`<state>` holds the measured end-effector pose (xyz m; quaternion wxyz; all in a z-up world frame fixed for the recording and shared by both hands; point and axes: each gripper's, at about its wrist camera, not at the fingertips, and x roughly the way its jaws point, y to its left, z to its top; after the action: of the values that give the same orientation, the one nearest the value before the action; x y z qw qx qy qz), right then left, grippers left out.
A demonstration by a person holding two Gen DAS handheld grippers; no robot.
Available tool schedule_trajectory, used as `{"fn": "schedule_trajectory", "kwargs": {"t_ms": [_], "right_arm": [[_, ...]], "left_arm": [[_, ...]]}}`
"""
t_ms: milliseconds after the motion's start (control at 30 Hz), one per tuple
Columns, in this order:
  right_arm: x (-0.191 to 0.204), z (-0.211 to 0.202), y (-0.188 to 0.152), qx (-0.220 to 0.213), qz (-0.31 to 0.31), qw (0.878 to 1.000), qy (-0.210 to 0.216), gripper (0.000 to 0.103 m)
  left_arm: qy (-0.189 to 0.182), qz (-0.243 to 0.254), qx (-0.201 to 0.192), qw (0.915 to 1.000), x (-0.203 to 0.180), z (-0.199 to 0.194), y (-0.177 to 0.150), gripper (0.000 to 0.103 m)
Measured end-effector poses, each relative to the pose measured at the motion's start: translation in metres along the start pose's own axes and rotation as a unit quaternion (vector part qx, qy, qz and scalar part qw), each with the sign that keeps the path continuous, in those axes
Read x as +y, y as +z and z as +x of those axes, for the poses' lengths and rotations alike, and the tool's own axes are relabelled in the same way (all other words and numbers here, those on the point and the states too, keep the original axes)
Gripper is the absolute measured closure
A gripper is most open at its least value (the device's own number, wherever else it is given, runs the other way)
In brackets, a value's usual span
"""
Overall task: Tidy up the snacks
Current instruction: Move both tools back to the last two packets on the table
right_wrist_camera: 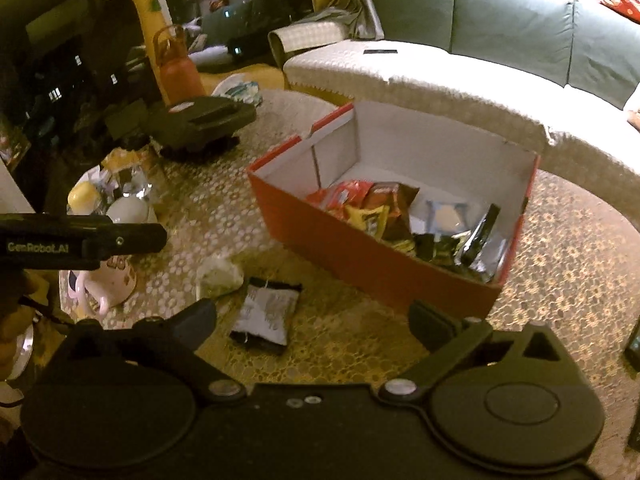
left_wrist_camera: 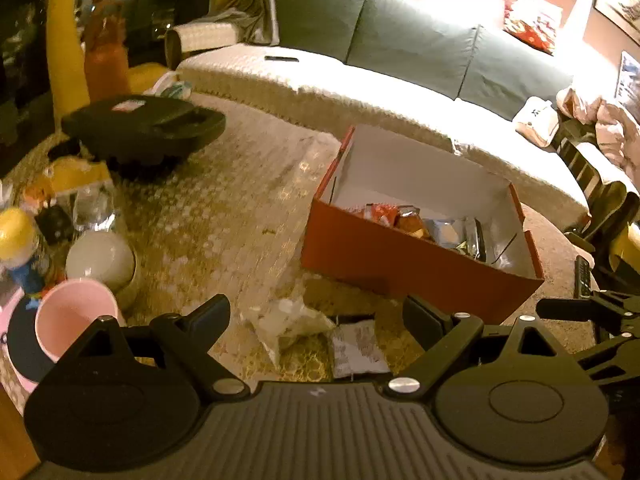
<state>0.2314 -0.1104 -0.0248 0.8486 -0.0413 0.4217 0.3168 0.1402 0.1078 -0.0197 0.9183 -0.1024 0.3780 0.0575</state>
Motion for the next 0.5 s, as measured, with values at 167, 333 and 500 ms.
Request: {"fn": "schedule_trajectory", "kwargs": {"t_ms": [167,333,500], "right_arm": [[0.01,0.018,-0.004,0.015,-0.003,1.0,-0.003,0.001],[0.023,0.048,-0.007,0.04,-0.027,0.999,-0.006,0.001],[0.035,0.082,-0.007,0.065,-0.053,0.996,-0.012,0.003]], "left_arm": [[0.014,-0.017,0.003,0.9997,0.011,0.005,-0.013,0.009],[0.03,-0.022,0.004,0.9993,0.017,0.012,-0.024,0.009],[0.035,-0.032,0.019,0.9987,0.028,0.024,-0.028,0.009]]}}
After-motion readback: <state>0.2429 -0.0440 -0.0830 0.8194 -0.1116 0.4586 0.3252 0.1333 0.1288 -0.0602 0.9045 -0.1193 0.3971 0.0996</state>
